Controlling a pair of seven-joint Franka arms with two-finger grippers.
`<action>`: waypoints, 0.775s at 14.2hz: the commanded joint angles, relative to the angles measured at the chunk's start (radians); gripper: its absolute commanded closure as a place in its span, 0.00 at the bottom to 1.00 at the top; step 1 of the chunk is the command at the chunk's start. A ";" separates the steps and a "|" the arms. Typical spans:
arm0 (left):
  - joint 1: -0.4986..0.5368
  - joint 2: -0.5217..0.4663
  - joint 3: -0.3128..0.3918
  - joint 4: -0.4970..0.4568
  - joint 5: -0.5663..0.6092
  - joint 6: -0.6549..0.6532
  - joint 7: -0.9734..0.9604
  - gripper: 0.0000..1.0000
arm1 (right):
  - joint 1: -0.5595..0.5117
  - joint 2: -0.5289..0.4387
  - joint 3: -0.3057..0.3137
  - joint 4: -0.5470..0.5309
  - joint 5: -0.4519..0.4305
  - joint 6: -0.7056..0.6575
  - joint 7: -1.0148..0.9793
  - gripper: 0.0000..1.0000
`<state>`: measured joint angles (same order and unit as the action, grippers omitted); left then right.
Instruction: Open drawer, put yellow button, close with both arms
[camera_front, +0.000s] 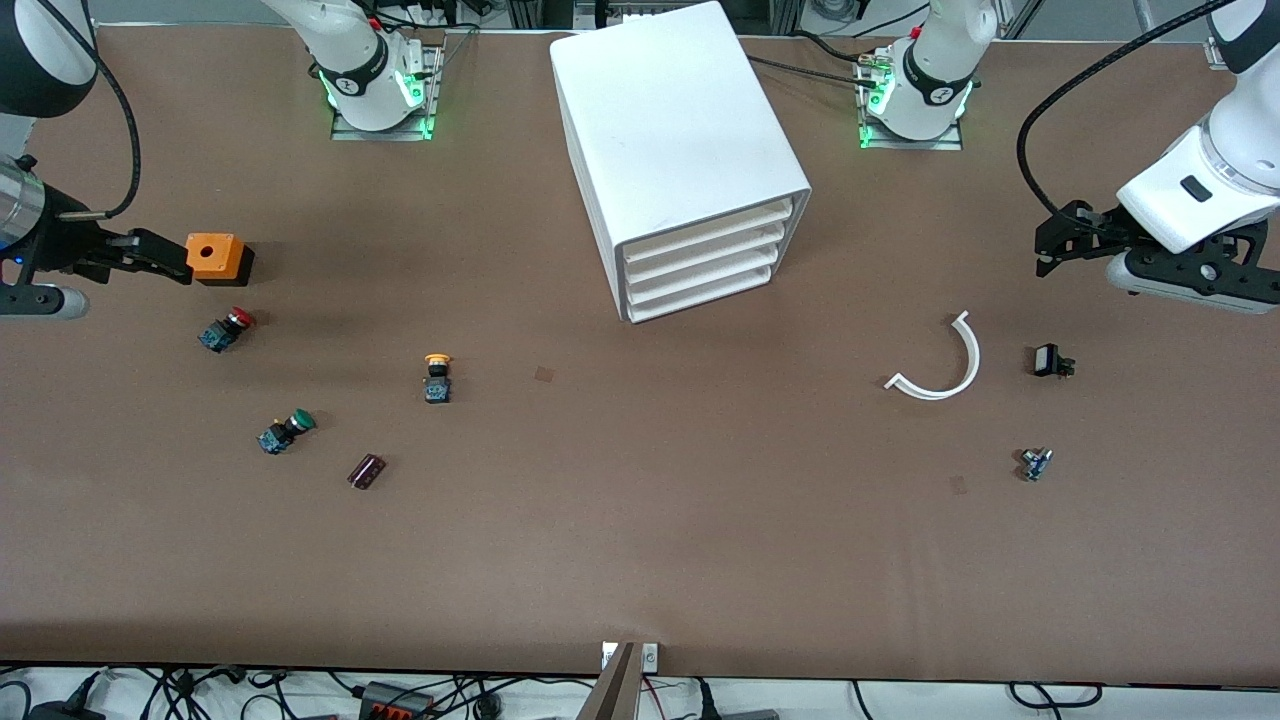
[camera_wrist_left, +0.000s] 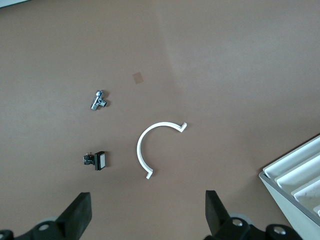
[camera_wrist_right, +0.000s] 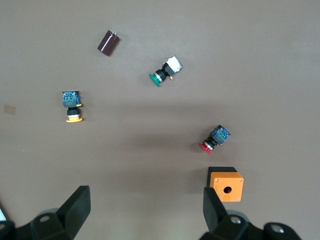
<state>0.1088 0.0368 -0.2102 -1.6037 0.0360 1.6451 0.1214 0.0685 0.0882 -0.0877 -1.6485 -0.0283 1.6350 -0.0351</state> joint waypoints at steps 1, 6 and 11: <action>0.005 0.011 -0.005 0.004 0.015 0.001 0.000 0.00 | 0.040 0.021 0.003 -0.007 0.011 0.008 0.006 0.00; -0.012 0.066 -0.008 0.014 -0.048 -0.126 0.001 0.00 | 0.120 0.109 0.003 -0.005 0.034 0.012 0.011 0.00; -0.012 0.150 -0.006 0.014 -0.253 -0.353 0.004 0.00 | 0.186 0.209 0.003 0.001 0.070 0.094 0.017 0.00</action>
<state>0.0970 0.1442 -0.2138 -1.6063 -0.1473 1.3610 0.1218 0.2281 0.2600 -0.0799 -1.6515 0.0303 1.6987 -0.0340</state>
